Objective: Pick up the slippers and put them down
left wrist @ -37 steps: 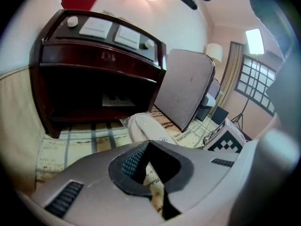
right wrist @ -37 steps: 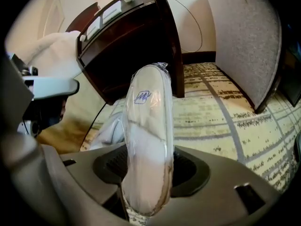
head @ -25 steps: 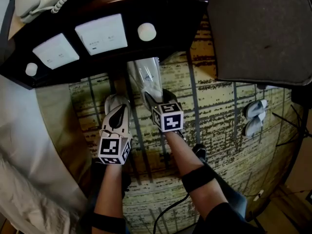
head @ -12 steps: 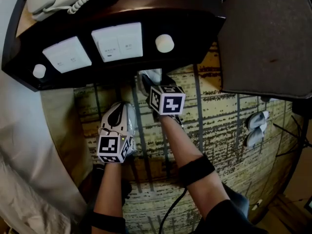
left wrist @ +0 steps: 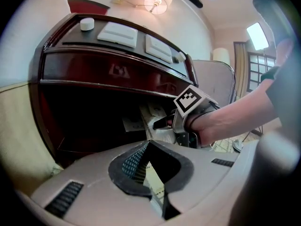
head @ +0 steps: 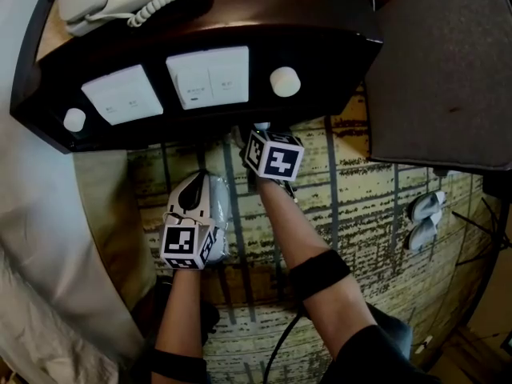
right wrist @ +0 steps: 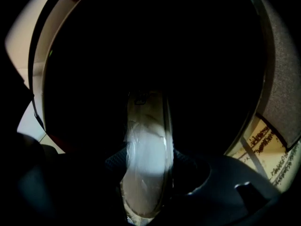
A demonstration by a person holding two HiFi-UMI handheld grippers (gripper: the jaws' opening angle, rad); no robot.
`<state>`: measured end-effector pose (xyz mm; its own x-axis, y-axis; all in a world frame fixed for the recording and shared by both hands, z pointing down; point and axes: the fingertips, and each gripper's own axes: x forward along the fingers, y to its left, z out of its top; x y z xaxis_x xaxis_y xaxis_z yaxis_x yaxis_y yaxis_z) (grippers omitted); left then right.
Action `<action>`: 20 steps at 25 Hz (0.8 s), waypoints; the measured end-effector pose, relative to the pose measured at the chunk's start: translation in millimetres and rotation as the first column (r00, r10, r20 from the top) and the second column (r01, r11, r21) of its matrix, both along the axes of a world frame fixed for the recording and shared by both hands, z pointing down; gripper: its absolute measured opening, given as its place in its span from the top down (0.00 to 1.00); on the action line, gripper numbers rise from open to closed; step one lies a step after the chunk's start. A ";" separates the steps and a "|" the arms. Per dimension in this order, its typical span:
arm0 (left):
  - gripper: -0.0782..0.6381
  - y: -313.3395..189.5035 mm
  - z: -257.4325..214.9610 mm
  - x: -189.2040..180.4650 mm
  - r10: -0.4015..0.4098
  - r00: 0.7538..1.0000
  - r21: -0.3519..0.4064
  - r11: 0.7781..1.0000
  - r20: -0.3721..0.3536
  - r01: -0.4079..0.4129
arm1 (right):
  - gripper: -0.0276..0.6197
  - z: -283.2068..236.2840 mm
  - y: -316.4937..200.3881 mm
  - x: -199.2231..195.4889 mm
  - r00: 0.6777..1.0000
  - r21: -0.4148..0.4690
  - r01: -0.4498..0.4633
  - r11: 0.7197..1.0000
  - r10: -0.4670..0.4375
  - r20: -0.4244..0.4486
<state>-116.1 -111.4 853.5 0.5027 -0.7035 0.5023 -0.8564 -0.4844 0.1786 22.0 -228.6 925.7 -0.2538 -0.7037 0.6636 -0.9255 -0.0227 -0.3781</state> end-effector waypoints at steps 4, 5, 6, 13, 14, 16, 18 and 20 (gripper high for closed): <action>0.89 -0.4 1.5 -2.4 0.005 1.000 0.002 1.000 0.006 -0.005 | 0.53 1.8 -7.3 2.3 0.999 0.022 -0.013 1.000 0.014 -0.047; 0.89 -0.6 1.2 -2.8 0.006 1.000 0.005 1.000 0.008 -0.006 | 0.53 2.9 -8.2 2.8 0.998 0.024 -0.016 1.000 0.017 -0.053; 0.89 -1.1 1.1 -3.2 0.008 1.000 0.008 1.000 0.010 -0.008 | 0.52 3.7 -9.1 3.1 0.998 0.025 -0.018 1.000 0.019 -0.059; 0.89 -0.8 1.3 -3.7 0.006 1.000 0.011 1.000 0.008 -0.006 | 0.39 7.6 -5.6 2.7 0.985 0.034 0.026 0.999 -0.020 -0.172; 0.89 -0.2 0.8 -3.7 0.005 1.000 0.011 1.000 0.006 -0.005 | 0.36 6.0 -4.9 3.3 0.981 0.045 0.031 0.999 -0.021 -0.194; 0.89 1.6 1.3 -5.5 0.004 1.000 0.010 1.000 0.008 -0.004 | 0.30 -4.5 -6.7 2.5 0.973 0.083 0.038 0.996 -0.017 -0.232; 0.89 3.8 3.2 -8.3 0.003 1.000 0.010 1.000 0.013 -0.003 | 0.24 -13.4 -8.7 -0.2 0.967 0.113 0.051 0.992 -0.021 -0.253; 0.89 5.5 4.0 -10.5 0.000 1.000 0.006 1.000 0.015 0.000 | 0.24 -17.7 -8.5 -1.7 0.961 0.128 0.065 0.990 -0.028 -0.276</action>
<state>-126.7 -105.9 857.5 0.4952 -0.7068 0.5051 -0.8590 -0.4854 0.1629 20.4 -237.1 908.0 -0.1111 -0.7830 0.6120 -0.9926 0.0567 -0.1077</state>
